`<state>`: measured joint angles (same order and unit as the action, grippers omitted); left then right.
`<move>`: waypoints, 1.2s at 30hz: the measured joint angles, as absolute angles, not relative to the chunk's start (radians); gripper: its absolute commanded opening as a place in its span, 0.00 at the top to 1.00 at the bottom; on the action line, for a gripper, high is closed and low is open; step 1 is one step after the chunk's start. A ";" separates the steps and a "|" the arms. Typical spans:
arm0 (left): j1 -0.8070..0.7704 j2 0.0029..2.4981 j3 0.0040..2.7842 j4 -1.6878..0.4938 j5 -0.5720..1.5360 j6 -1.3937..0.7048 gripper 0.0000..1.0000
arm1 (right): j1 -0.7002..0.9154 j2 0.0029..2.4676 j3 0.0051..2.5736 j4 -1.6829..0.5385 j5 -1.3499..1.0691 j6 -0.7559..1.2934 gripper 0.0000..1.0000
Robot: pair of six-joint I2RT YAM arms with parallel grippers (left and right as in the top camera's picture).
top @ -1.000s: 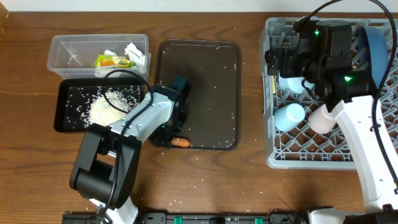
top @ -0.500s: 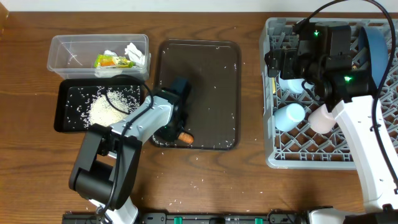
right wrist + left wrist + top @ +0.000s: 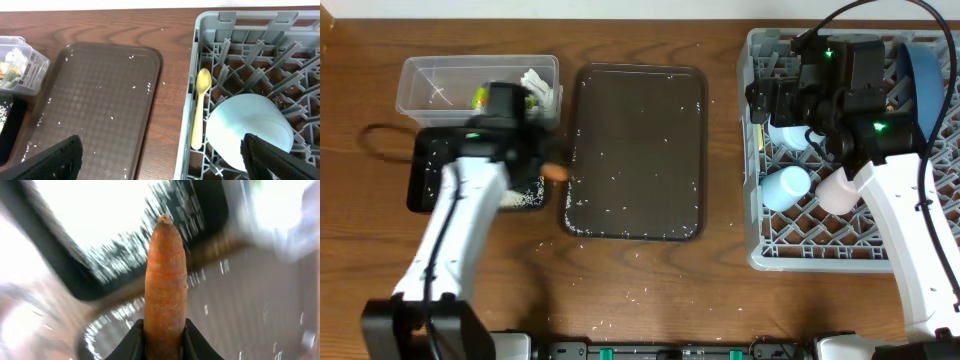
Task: Sort waste into correct bins and load items into the dishwasher rack
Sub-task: 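Carry carrot left and drop it onto rice on black tray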
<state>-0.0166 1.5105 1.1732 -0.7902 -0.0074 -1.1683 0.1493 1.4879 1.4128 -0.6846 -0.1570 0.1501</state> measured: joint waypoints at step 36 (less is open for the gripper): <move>0.193 1.699 1.121 -0.762 -0.142 -1.172 0.44 | 0.149 1.488 1.413 -0.653 -0.158 0.150 0.01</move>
<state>0.1928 1.6985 1.1206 -0.7616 -0.1417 -1.1717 0.1493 1.4879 1.4128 -0.6533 -0.1577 0.1497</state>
